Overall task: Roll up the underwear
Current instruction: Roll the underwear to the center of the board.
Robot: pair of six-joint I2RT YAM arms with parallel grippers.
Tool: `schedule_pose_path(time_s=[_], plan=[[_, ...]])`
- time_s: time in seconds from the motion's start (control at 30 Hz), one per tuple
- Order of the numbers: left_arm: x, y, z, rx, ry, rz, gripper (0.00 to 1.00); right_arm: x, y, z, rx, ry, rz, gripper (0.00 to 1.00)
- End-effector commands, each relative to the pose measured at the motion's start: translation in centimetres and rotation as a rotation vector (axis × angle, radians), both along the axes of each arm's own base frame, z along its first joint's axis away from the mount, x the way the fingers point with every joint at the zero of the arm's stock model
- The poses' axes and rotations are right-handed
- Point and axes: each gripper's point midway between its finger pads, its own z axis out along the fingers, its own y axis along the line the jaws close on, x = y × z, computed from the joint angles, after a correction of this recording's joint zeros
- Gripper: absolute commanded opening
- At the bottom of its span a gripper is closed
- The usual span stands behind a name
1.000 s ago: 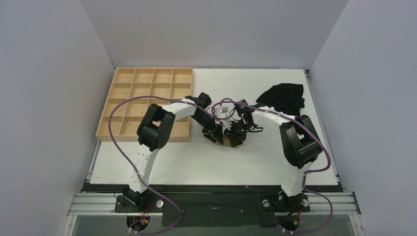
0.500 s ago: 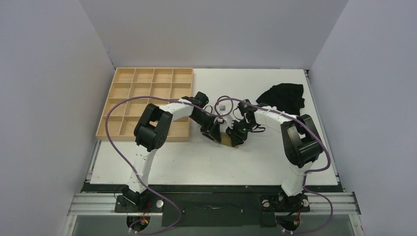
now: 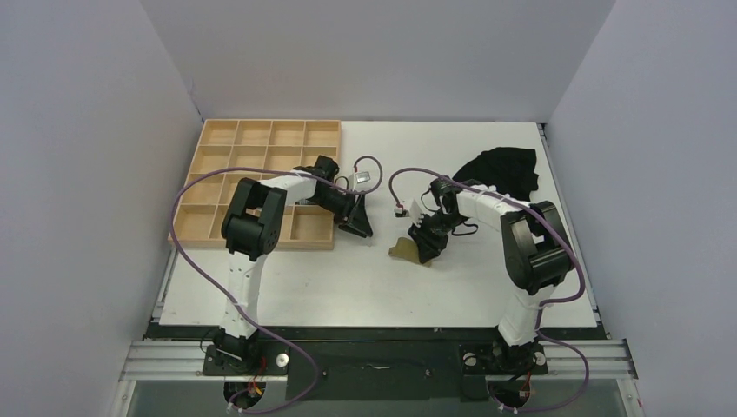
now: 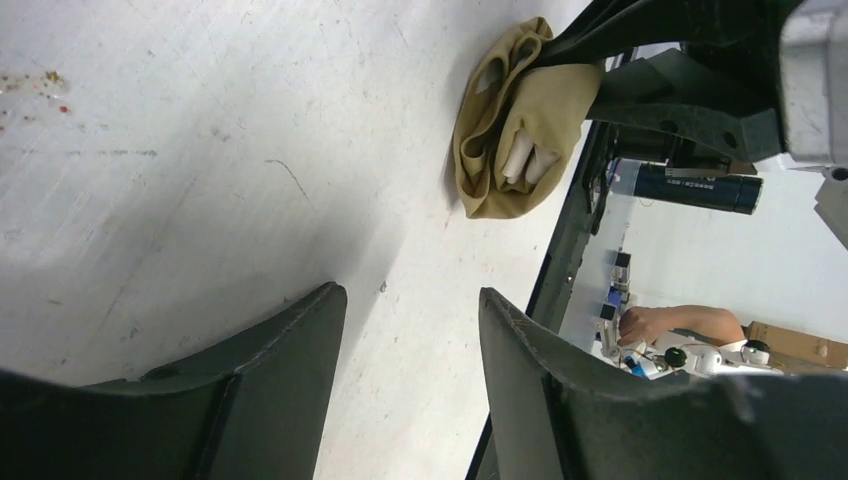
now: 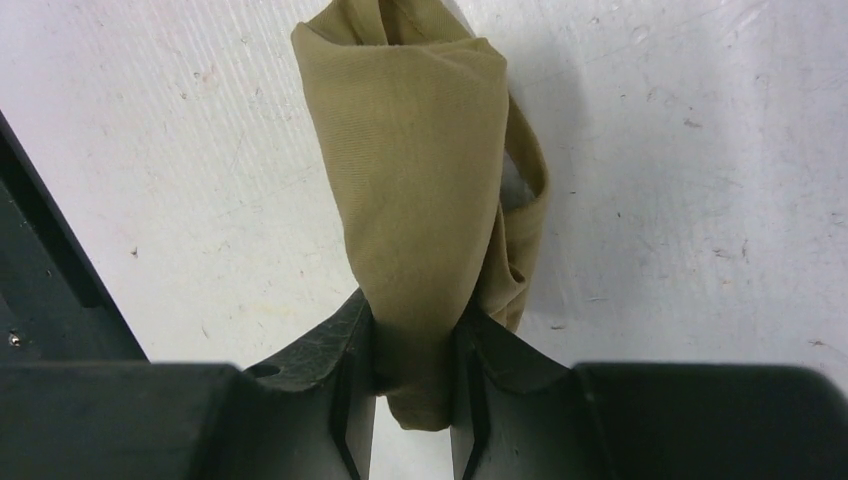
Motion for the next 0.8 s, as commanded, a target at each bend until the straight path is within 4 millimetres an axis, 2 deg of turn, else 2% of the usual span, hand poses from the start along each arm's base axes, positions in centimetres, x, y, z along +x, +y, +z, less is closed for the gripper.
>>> schedule_pose_path(time_s=[0.0,0.17,0.4,0.6,0.77], plan=[[1.1,1.6,-1.9,0.061,-0.113,0.006,0.52,-3.0,-4.0,-2.9,-0.218,0.138,-0.015,0.00],[1.1,2.6,0.4,0.026,-0.192,-0.007,0.52,-2.9,-3.8,-2.8,-0.231,0.184,-0.020,0.00],[-0.1,3.4,3.5,-0.010,-0.439,-0.010,0.53,-2.4,-3.2,-2.9,-0.235,0.282,-0.002,0.00],[-0.6,2.5,5.1,-0.020,-0.610,-0.037,0.58,-2.2,-3.2,-3.0,-0.234,0.365,0.007,0.00],[-1.8,0.3,5.3,-0.005,-0.706,-0.111,0.61,-2.1,-3.2,-3.1,-0.214,0.418,0.006,0.00]])
